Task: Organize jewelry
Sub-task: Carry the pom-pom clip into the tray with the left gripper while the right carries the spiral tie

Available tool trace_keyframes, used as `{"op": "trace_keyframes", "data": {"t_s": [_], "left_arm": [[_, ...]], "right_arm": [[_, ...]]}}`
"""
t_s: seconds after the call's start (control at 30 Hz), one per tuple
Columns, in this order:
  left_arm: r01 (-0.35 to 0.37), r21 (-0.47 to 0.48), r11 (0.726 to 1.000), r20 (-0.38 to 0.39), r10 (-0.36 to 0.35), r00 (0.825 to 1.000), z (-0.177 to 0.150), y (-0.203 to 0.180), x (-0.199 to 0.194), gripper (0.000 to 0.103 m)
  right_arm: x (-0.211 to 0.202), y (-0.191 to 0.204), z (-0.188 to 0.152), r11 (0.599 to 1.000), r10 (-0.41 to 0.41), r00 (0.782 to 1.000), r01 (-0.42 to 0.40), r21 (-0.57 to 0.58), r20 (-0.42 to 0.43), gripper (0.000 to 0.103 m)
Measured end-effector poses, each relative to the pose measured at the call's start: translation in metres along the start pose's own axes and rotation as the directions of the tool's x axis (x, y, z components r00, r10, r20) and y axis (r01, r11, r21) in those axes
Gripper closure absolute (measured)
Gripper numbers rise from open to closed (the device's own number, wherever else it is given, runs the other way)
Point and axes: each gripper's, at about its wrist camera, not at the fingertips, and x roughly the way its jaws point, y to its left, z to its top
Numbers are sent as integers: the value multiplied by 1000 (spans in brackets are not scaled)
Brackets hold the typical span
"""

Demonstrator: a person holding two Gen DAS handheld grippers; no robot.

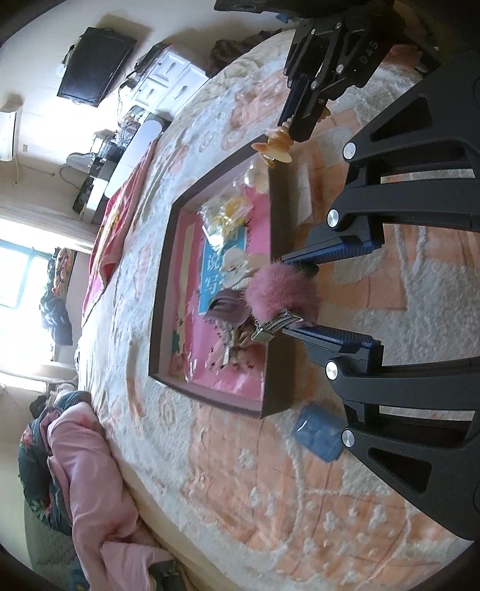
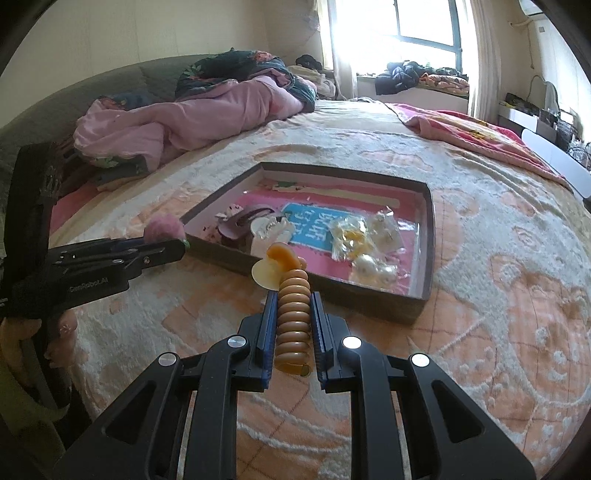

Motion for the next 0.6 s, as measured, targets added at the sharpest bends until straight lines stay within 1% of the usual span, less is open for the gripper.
{"op": "trace_keyframes", "data": {"t_s": [0.27, 0.6], "left_arm": [[-14, 1, 1000, 18, 14, 1000, 15, 9, 2, 79], [-13, -5, 1000, 31, 13, 999, 30, 10, 11, 79]], "right_arm": [[6, -2, 17, 1000, 2, 1000, -2, -2, 26, 86], [12, -13, 31, 1000, -16, 999, 16, -2, 40, 86]]}}
